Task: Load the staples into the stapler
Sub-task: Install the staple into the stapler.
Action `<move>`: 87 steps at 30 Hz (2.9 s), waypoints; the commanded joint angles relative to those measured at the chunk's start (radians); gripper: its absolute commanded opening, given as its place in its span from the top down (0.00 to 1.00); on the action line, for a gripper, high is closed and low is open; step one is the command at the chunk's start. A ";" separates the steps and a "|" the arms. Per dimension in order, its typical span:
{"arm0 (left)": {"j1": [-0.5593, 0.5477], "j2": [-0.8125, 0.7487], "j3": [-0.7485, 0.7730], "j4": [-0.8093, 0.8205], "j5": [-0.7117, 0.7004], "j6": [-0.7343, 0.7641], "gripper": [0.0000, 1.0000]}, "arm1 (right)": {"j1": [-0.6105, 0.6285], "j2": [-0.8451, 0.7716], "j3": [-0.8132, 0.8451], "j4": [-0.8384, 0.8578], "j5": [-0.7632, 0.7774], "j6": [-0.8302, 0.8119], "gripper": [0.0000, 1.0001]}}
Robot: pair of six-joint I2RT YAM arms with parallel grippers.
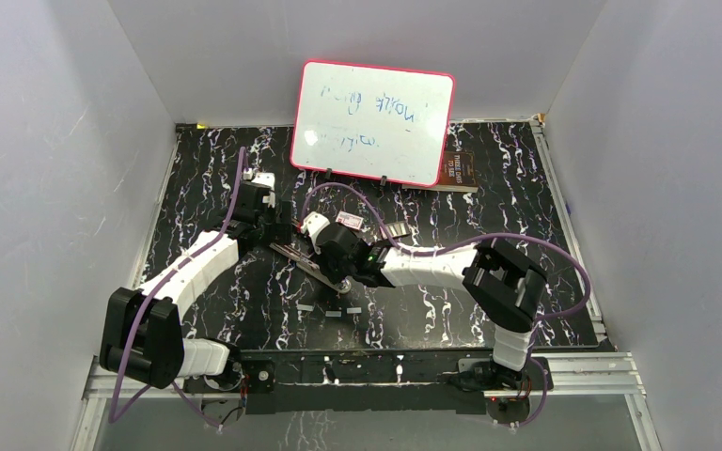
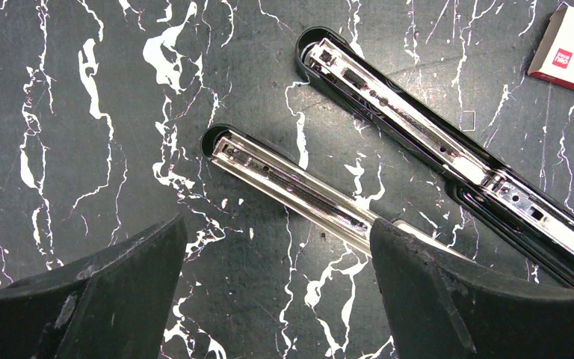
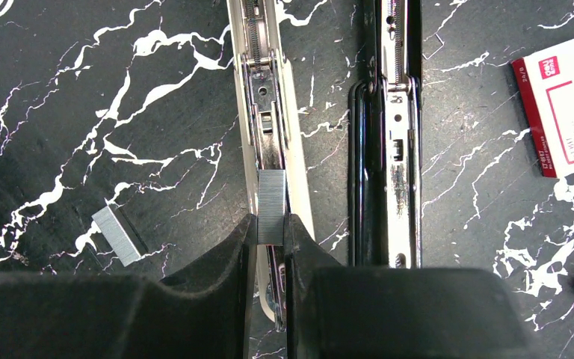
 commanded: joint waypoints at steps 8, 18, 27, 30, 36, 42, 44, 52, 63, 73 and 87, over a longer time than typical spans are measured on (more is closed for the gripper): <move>-0.005 -0.035 -0.011 -0.009 -0.006 0.010 0.09 | -0.006 0.011 0.055 -0.008 -0.012 0.014 1.00; -0.006 -0.037 -0.011 -0.010 -0.006 0.011 0.09 | -0.005 0.032 0.079 -0.065 -0.010 0.017 1.00; -0.006 -0.037 -0.011 -0.010 -0.007 0.012 0.09 | -0.005 0.031 0.086 -0.101 0.003 0.018 1.00; -0.006 -0.036 -0.012 -0.008 -0.007 0.011 0.09 | -0.005 0.025 0.087 -0.118 0.007 0.015 1.00; -0.006 -0.037 -0.011 -0.008 -0.007 0.012 0.09 | -0.005 0.023 0.093 -0.146 0.001 0.015 1.00; -0.006 -0.038 -0.011 -0.008 -0.007 0.012 0.09 | -0.005 0.024 0.106 -0.178 0.002 0.006 1.00; -0.006 -0.038 -0.012 -0.008 -0.006 0.013 0.09 | -0.005 0.025 0.110 -0.188 0.001 0.002 1.00; -0.006 -0.037 -0.011 -0.007 -0.008 0.013 0.09 | -0.005 0.035 0.118 -0.219 -0.024 -0.011 1.00; -0.007 -0.038 -0.011 -0.008 -0.008 0.013 0.09 | -0.005 0.041 0.127 -0.247 -0.042 -0.021 1.00; -0.007 -0.039 -0.012 -0.008 -0.008 0.015 0.09 | -0.007 0.070 0.202 -0.313 -0.033 -0.044 1.00; -0.007 -0.044 -0.011 -0.009 -0.013 0.015 0.09 | -0.013 0.141 0.294 -0.416 -0.058 -0.043 1.00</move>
